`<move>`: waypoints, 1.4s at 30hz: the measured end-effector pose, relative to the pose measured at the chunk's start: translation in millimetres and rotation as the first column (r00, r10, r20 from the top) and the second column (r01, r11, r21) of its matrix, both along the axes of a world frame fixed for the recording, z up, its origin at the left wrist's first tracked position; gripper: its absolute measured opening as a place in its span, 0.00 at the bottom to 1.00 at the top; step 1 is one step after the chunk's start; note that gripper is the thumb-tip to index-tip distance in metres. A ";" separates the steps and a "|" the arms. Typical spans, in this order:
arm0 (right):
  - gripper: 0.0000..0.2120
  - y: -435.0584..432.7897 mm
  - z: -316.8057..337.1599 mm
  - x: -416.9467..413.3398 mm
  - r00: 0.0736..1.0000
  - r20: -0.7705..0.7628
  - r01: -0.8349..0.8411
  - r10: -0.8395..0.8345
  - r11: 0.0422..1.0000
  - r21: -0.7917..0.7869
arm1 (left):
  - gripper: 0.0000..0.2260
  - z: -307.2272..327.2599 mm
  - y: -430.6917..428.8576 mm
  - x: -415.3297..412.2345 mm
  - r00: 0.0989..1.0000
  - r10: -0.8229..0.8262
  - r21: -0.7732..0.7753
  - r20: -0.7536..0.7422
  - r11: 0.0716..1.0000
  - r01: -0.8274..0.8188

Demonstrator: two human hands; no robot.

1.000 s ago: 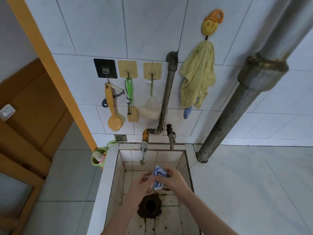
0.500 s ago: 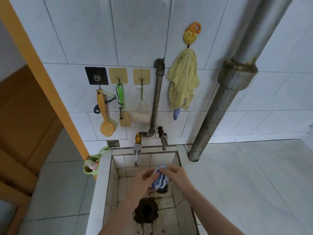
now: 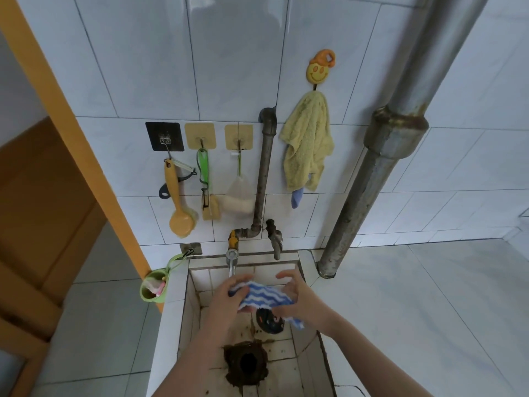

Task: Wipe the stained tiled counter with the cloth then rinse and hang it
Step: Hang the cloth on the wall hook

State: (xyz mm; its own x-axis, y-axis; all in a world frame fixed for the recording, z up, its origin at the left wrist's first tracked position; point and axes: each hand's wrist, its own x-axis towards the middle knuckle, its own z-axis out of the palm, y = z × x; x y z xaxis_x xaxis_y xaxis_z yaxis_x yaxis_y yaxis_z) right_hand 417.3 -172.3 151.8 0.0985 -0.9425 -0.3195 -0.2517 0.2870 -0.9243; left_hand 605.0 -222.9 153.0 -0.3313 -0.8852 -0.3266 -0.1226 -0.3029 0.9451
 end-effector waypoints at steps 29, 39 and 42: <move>0.04 31.4 173.0 -363.2 0.909 -0.320 0.146 -0.268 0.922 -0.359 | 0.09 137.6 21.2 -387.5 0.944 -0.144 -0.471 0.296 0.838 0.276; 0.06 -19.0 302.3 -437.8 0.881 -0.326 0.071 -0.343 0.776 -0.626 | 0.03 272.6 -29.4 -458.1 0.966 0.086 -0.755 0.243 0.642 0.133; 0.08 -42.9 350.3 -441.4 0.869 -0.281 0.074 -0.407 0.669 -0.739 | 0.04 324.3 -46.7 -462.9 0.981 0.151 -0.829 0.122 0.560 0.017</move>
State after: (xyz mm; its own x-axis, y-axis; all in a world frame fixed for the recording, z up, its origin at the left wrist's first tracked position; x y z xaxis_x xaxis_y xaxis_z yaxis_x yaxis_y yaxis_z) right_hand -24.0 -215.3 502.1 -0.1405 -0.8694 0.4738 -0.6496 -0.2802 -0.7067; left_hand 142.2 -269.6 477.3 -0.2768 -0.8115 0.5146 -0.3082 0.5822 0.7524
